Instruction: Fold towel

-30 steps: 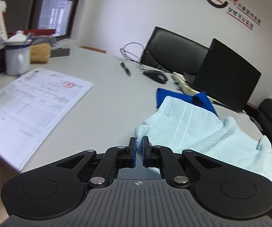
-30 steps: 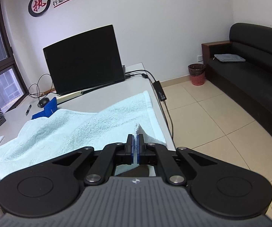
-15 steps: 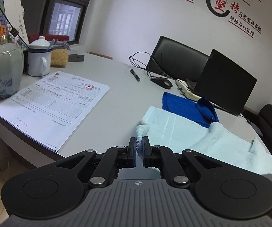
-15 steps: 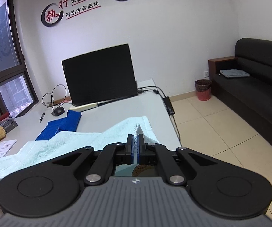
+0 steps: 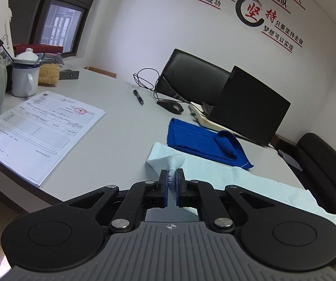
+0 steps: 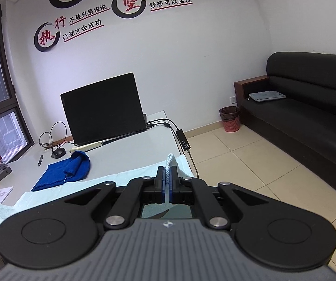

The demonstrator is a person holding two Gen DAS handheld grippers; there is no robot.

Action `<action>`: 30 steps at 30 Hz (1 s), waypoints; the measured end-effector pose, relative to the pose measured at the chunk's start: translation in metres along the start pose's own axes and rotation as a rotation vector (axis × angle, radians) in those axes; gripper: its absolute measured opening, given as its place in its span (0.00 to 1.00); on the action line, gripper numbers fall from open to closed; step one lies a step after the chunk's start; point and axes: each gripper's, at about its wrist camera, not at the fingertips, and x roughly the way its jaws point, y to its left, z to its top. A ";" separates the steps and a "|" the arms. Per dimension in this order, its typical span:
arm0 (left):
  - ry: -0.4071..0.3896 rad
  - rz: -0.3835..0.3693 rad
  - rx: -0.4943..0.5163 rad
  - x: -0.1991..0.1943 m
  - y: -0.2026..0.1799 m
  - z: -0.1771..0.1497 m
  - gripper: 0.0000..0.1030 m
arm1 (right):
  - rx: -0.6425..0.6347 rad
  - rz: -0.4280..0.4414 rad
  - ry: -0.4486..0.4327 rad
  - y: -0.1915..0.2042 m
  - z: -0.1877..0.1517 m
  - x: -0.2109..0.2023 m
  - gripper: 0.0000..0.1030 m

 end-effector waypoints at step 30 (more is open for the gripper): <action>-0.055 0.270 -0.428 -0.017 -0.004 -0.042 0.08 | -0.027 0.112 0.010 0.003 0.017 0.068 0.03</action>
